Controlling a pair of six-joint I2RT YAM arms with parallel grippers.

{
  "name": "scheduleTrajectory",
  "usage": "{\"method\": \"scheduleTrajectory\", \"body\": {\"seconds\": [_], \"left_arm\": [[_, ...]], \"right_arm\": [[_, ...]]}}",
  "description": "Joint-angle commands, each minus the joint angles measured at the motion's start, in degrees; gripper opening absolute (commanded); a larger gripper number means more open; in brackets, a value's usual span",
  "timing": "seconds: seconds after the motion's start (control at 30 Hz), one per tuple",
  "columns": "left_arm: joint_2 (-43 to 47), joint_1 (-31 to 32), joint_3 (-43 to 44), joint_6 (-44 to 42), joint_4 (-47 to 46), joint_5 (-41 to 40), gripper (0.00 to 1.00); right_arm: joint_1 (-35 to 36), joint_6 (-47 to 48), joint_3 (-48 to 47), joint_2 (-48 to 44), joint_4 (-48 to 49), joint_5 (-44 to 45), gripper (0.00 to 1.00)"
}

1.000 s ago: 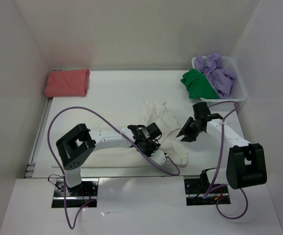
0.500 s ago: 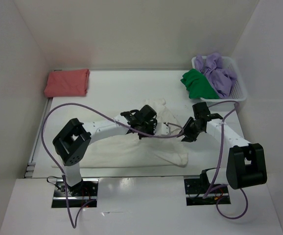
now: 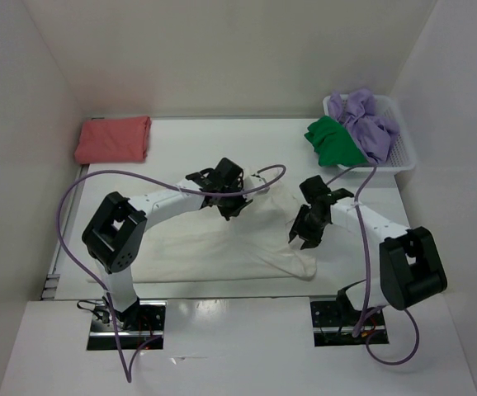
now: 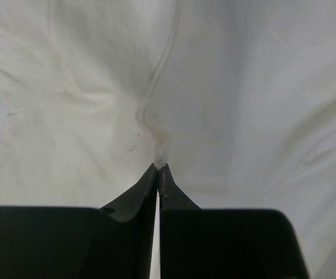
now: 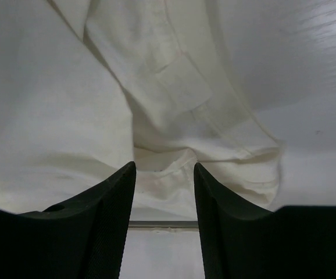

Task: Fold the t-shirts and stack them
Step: Fold the flattened tshirt in 1/3 of the way

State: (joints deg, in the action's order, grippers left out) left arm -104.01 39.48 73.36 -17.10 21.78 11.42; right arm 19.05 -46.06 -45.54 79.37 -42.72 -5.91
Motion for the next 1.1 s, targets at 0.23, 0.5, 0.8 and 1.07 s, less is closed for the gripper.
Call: {"method": "scheduleTrajectory", "body": {"seconds": [0.23, 0.5, 0.8, 1.07], "left_arm": [[0.38, -0.99, -0.59, 5.15, -0.25, 0.98, 0.2], [0.91, -0.99, -0.59, 5.68, 0.81, -0.08, 0.36], [7.84, -0.99, -3.04, 2.43, 6.42, -2.54, 0.47], [17.95, -0.99, -13.14, -6.18, 12.15, -8.24, 0.47]], "right_arm": [[5.91, -0.17, -3.06, 4.21, -2.98, 1.61, 0.53], [5.91, 2.02, -4.11, 8.51, -0.27, 1.08, 0.47], [5.91, 4.84, -6.57, 10.1, 0.97, -0.06, 0.02], [5.39, 6.6, -10.18, 10.1, -0.87, 4.07, 0.0]]}}
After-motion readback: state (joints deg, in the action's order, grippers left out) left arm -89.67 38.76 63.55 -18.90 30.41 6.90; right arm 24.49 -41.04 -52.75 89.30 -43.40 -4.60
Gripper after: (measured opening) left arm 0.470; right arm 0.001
